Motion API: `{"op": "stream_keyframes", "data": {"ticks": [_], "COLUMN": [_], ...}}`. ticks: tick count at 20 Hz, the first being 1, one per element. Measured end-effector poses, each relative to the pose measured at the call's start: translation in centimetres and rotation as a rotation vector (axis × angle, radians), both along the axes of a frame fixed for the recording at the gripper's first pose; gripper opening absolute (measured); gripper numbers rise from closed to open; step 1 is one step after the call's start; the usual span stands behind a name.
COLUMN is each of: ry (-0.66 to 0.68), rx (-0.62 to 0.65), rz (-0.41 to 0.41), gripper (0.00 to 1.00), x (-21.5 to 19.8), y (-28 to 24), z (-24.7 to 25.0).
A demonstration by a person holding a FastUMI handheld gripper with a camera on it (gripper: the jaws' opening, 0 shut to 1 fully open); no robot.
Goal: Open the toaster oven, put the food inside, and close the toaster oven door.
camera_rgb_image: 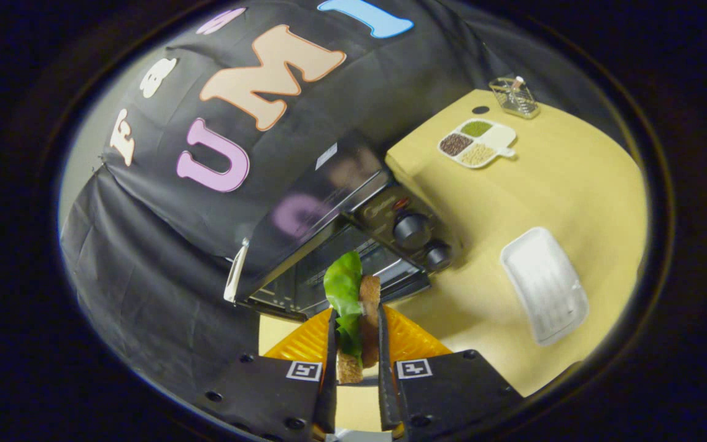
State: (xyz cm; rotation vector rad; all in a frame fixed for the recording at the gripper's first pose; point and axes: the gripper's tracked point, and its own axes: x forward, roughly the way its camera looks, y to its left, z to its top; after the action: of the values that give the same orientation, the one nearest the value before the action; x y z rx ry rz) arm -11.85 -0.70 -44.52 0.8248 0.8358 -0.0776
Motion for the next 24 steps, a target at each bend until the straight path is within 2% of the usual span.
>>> {"op": "stream_keyframes", "data": {"ticks": [5,12,16,24], "ry": [0.008,-0.013,-0.031,-0.046], "rx": [0.134,0.248,0.293,0.307], "rz": [-0.082,-0.205,-0.293,-0.386], "gripper": [0.3,0.3,0.3,0.31], "x": [2.2,6.2,8.2,10.3], "y": [3.9,5.8,5.8,5.9], "z": [-1.7,-3.2,-4.8,-6.5]}}
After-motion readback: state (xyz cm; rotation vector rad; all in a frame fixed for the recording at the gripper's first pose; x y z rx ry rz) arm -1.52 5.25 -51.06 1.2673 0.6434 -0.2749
